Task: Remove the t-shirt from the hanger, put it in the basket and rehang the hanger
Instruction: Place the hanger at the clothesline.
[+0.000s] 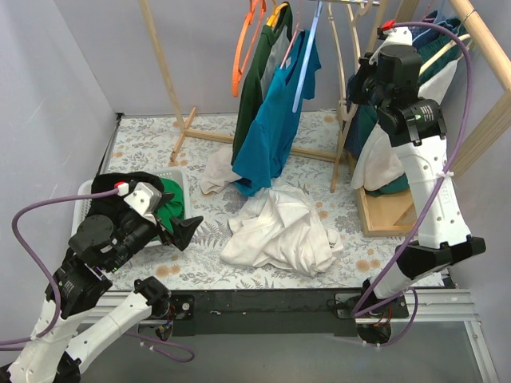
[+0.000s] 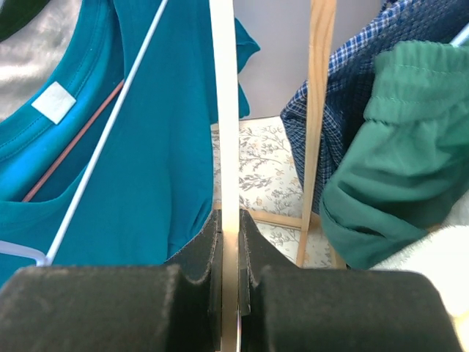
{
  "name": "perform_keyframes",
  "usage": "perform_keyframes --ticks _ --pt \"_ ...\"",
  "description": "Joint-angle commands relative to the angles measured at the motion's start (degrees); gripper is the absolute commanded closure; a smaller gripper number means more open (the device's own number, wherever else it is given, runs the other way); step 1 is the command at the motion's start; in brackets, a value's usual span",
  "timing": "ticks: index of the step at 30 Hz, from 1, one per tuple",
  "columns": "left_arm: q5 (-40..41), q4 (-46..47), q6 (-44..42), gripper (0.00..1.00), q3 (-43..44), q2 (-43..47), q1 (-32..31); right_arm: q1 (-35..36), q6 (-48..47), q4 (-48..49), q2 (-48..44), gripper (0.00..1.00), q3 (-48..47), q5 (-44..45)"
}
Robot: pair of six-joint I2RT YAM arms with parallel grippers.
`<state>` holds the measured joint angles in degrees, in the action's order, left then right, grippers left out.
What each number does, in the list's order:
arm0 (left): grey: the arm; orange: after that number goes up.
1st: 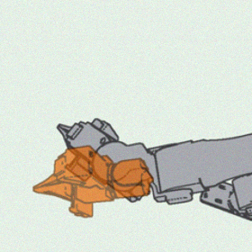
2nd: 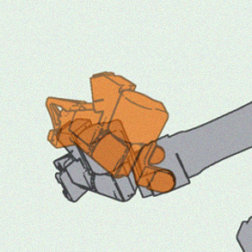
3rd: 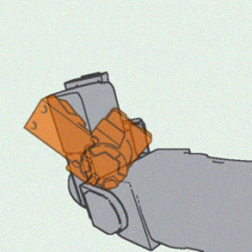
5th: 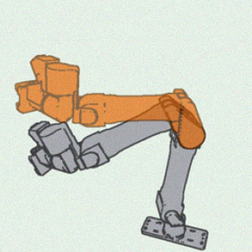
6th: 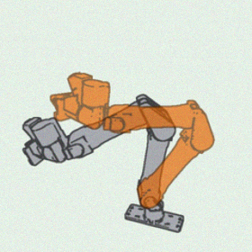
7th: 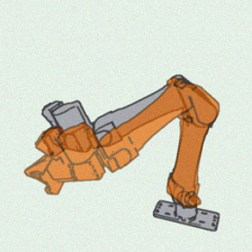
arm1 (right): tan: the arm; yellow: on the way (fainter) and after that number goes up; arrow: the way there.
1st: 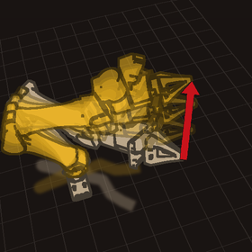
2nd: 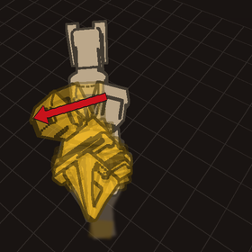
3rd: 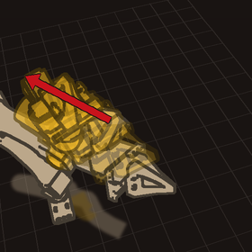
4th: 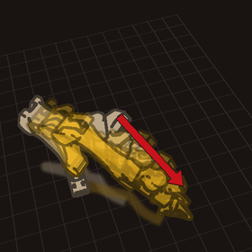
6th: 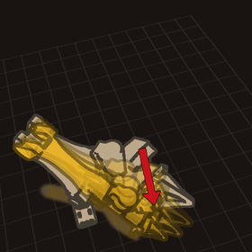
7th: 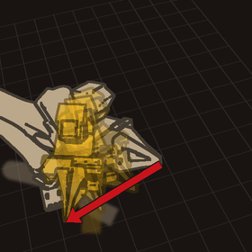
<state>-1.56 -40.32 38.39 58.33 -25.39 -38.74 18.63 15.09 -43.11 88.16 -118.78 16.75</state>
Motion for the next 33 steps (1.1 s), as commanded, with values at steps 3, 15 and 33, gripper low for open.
perform_keyframes --ticks 3,15,33 --pt "-0.19 -1.26 0.46 0.02 -0.58 1.48 0.16 -1.05 0.73 1.72 5.09 0.99 -7.33 -3.13" --pt "-0.28 -1.26 -0.16 0.02 -1.37 1.57 0.16 -1.23 -0.15 4.7 6.24 0.99 -9.01 -4.45" --pt "-1.78 -0.73 0.46 0.02 -1.28 1.22 0.16 -1.58 -0.86 -1.98 11.42 0.99 -11.38 -6.47"
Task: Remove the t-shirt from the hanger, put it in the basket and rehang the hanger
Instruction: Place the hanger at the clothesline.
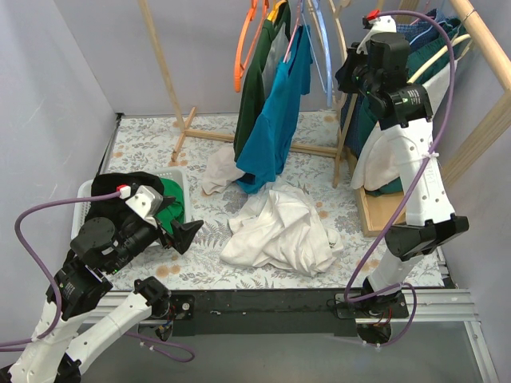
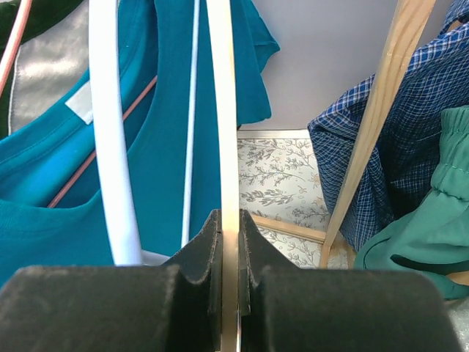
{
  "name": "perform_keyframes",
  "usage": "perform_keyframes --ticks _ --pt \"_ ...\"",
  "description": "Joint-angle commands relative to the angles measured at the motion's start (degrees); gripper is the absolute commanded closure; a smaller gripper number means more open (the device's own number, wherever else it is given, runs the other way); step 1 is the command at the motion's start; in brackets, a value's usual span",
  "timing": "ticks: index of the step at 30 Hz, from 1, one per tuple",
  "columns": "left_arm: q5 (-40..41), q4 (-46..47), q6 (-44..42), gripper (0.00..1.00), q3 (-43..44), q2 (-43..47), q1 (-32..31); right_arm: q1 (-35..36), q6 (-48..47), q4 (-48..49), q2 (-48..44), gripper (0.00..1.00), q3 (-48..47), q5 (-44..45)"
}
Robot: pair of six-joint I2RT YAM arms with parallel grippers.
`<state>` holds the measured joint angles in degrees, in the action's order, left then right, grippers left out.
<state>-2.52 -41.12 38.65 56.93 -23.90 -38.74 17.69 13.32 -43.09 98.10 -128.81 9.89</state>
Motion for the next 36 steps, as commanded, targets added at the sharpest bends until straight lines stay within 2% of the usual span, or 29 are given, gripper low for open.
perform_keyframes --ticks 1,9,16,24,29,36 --pt "-0.82 -0.01 0.28 0.02 0.11 -0.1 0.16 -0.9 1.26 -2.08 1.39 0.99 -1.09 0.57" --pt "-0.81 -0.27 0.46 0.02 0.03 0.26 0.16 -3.1 4.87 -1.12 0.95 0.99 -1.26 0.48" --pt "-0.64 -0.8 0.72 0.02 0.11 1.05 0.16 -7.84 6.72 -0.85 2.26 0.99 -3.28 -4.09" --pt "-0.55 -0.89 0.72 0.02 0.11 1.31 0.16 -8.2 6.89 4.5 0.77 0.99 -0.74 -7.6" --pt "-0.64 -0.71 0.72 0.02 0.11 1.23 0.16 -8.2 6.72 8.19 0.42 0.99 -2.49 -11.37" --pt "-0.82 -0.54 0.72 0.02 0.11 1.05 0.16 -8.2 6.98 8.82 1.65 0.99 -4.43 -11.65"
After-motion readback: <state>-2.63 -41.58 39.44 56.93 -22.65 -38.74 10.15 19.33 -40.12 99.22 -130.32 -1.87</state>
